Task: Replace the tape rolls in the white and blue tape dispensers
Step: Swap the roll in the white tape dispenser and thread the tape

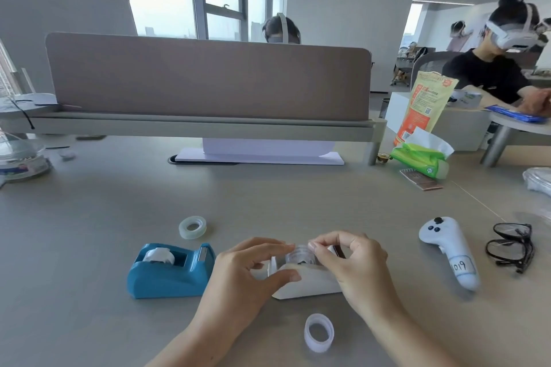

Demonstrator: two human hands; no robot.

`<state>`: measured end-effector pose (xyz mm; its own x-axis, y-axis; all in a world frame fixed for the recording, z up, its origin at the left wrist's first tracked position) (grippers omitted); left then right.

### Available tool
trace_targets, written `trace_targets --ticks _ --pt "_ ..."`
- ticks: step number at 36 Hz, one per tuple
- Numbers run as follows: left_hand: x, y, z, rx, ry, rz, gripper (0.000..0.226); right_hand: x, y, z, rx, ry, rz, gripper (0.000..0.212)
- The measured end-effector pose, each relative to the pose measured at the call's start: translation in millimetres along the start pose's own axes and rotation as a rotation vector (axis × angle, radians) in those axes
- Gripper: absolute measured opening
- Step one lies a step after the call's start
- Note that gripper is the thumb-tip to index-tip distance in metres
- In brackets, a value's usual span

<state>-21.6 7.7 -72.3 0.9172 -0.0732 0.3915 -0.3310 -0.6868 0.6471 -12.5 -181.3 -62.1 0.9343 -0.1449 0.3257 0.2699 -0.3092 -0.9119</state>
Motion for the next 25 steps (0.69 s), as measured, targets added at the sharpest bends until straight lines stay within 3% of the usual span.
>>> trace_targets --ticks 6,11,16,21,25 --pt "-0.4 0.7 -0.7 -0.007 -0.005 0.002 0.036 1.8 -1.6 -1.3 -0.017 -0.042 0.032 0.005" --pt "-0.3 0.9 -1.1 -0.012 -0.006 0.004 0.035 5.6 -2.5 -5.6 0.011 -0.045 0.071 0.021" --pt "-0.1 0.5 -1.0 -0.025 0.002 -0.001 0.035 7.4 2.7 -7.4 0.04 -0.098 0.134 0.018" --pt "0.0 0.3 -1.2 -0.018 -0.008 -0.009 0.035 5.1 -4.1 -5.6 -0.026 -0.098 0.086 0.007" --pt "0.5 1.7 -2.1 -0.01 -0.012 -0.003 0.035 3.5 -7.4 -5.8 -0.024 -0.086 0.027 0.014"
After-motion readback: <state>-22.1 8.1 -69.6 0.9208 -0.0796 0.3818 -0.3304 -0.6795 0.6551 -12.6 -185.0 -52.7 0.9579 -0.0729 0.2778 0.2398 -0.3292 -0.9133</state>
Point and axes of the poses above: each hand's wrist, its own x-axis towards the middle knuckle, its own z-axis out of the palm, y = z × x, the point moved 5 cm from there along x, towards the middle knuckle, and after that the axes turned 14 degrees about x, right-handed, at the moved point
